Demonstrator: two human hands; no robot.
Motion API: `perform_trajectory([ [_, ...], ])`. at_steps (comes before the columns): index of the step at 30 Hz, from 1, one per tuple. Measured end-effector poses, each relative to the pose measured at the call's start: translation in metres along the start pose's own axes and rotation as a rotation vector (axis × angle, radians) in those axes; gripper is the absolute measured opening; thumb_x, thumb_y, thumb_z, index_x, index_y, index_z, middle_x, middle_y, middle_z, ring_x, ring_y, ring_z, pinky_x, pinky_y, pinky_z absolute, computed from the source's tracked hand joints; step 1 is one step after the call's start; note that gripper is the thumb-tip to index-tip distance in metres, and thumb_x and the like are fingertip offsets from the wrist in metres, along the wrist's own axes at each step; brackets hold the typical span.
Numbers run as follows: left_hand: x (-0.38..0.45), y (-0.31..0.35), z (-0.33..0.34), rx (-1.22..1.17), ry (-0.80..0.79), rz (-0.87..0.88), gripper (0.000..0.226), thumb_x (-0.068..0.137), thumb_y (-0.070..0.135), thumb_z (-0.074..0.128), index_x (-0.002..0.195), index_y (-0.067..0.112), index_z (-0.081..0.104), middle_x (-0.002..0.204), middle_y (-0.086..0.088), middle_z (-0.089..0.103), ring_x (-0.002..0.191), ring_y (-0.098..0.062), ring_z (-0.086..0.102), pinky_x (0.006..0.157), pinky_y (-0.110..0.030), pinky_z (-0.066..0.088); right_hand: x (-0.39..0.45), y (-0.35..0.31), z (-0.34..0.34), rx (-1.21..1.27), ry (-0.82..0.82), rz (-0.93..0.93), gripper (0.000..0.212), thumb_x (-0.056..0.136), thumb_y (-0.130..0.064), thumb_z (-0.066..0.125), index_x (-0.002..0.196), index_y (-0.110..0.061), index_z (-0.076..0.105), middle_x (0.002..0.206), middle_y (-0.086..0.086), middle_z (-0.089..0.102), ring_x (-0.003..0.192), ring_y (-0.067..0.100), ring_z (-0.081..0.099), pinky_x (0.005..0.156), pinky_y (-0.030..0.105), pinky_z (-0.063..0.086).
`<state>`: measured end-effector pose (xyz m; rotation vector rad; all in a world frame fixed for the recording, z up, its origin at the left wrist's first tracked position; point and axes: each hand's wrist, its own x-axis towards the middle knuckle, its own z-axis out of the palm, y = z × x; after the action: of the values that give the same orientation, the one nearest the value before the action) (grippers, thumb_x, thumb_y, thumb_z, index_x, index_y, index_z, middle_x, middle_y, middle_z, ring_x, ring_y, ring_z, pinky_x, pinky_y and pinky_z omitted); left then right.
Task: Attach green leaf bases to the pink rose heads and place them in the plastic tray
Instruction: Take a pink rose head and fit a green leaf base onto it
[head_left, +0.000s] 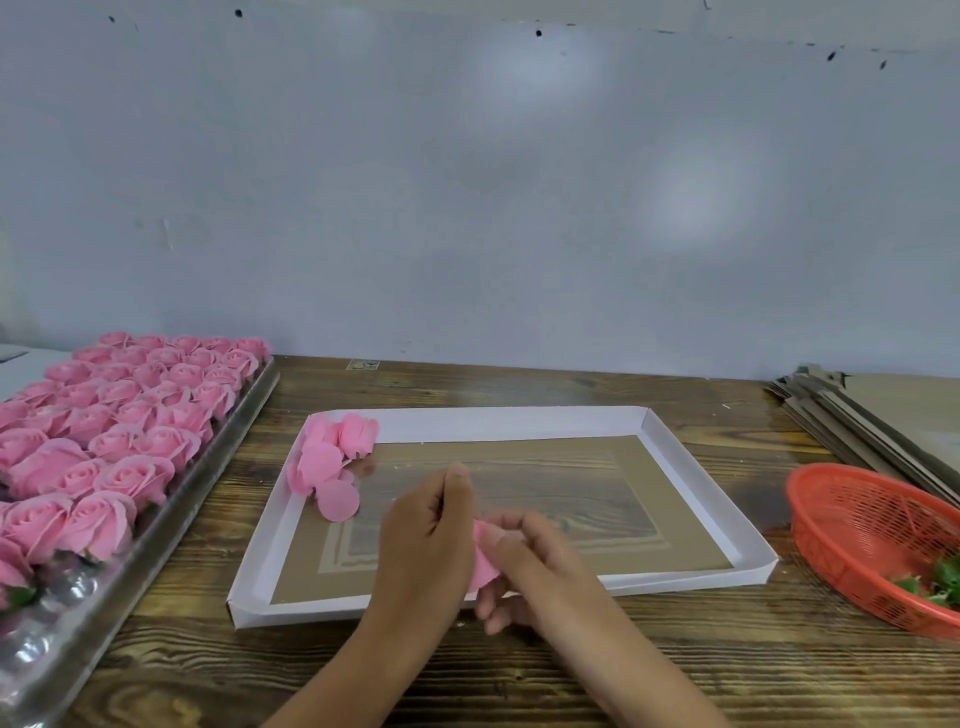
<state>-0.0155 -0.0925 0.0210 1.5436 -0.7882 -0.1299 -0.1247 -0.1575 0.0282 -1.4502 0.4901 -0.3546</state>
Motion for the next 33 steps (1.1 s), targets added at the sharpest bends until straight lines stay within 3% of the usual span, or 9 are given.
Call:
perform_trajectory([
  [3,0.003,-0.003,0.0,-0.035,-0.04,-0.107,0.045,0.103,0.029,0.041,0.061,0.013,0.049,0.052,0.002,0.044,0.049,-0.006,0.042,0.049,-0.016,0.038,0.0,0.003,0.0,-0.091,0.077,-0.169,0.026,0.091,-0.016,0.069,0.115,-0.022,0.061,0.078,0.006,0.067,0.07,0.015,0.063,0.067,0.026,0.057],
  [6,0.003,-0.001,0.0,-0.076,-0.085,-0.169,0.042,0.101,0.034,0.039,0.066,0.015,0.052,0.053,0.007,0.046,0.051,-0.002,0.046,0.049,-0.013,0.04,0.0,0.003,0.0,-0.108,0.11,-0.247,0.018,0.094,-0.011,0.064,0.11,-0.019,0.066,0.073,0.004,0.068,0.067,0.014,0.063,0.065,0.026,0.057],
  [11,-0.007,0.001,0.0,0.081,-0.149,0.022,0.03,0.093,0.051,0.037,0.079,0.029,0.052,0.07,0.017,0.059,0.064,-0.001,0.056,0.058,-0.012,0.043,0.005,0.009,-0.003,-0.053,0.246,-0.263,0.017,0.099,-0.017,0.053,0.091,-0.016,0.067,0.063,0.007,0.063,0.055,0.016,0.056,0.05,0.024,0.048],
  [15,-0.008,0.0,0.003,0.186,-0.141,0.085,0.021,0.097,0.044,0.04,0.083,0.034,0.052,0.086,0.025,0.061,0.077,0.001,0.059,0.065,-0.009,0.044,0.007,0.01,-0.004,-0.093,0.24,-0.282,0.02,0.098,-0.027,0.055,0.082,-0.029,0.067,0.063,0.005,0.062,0.054,0.013,0.055,0.048,0.023,0.045],
  [19,-0.005,-0.004,0.003,0.218,-0.109,0.102,0.028,0.101,0.037,0.041,0.075,0.031,0.05,0.075,0.026,0.057,0.069,0.002,0.053,0.063,-0.01,0.041,0.005,0.011,-0.004,-0.139,0.2,-0.289,0.014,0.098,-0.033,0.055,0.09,-0.038,0.066,0.074,0.009,0.068,0.064,0.015,0.063,0.055,0.025,0.05],
  [22,-0.001,-0.005,0.003,0.196,-0.097,0.036,0.033,0.1,0.039,0.038,0.073,0.025,0.051,0.067,0.013,0.058,0.066,0.002,0.053,0.061,-0.011,0.041,0.002,0.013,-0.004,-0.292,0.193,-0.359,0.012,0.092,-0.044,0.059,0.103,-0.047,0.063,0.09,0.0,0.072,0.079,0.017,0.068,0.068,0.037,0.057],
  [26,-0.002,0.0,0.001,0.082,-0.102,-0.045,0.043,0.099,0.045,0.033,0.076,0.018,0.057,0.067,0.001,0.058,0.064,-0.001,0.055,0.057,-0.012,0.042,0.002,0.014,-0.004,-0.364,0.208,-0.427,0.015,0.097,-0.033,0.057,0.108,-0.04,0.064,0.092,-0.008,0.072,0.083,0.017,0.068,0.075,0.045,0.057],
  [29,-0.01,0.004,0.0,0.1,-0.154,0.02,0.04,0.091,0.062,0.036,0.083,0.03,0.058,0.08,0.017,0.067,0.075,0.001,0.062,0.062,-0.009,0.045,0.002,0.015,-0.003,-0.311,0.243,-0.408,0.016,0.097,-0.038,0.055,0.107,-0.033,0.066,0.093,-0.004,0.074,0.084,0.016,0.07,0.077,0.048,0.058],
  [33,-0.006,0.003,0.003,0.16,-0.052,0.132,0.027,0.1,0.041,0.044,0.078,0.03,0.056,0.073,0.026,0.064,0.071,0.002,0.062,0.06,-0.007,0.042,0.003,0.012,0.001,-0.086,0.182,-0.338,0.027,0.087,-0.043,0.058,0.105,-0.027,0.069,0.085,0.013,0.072,0.072,0.021,0.068,0.069,0.041,0.061],
])
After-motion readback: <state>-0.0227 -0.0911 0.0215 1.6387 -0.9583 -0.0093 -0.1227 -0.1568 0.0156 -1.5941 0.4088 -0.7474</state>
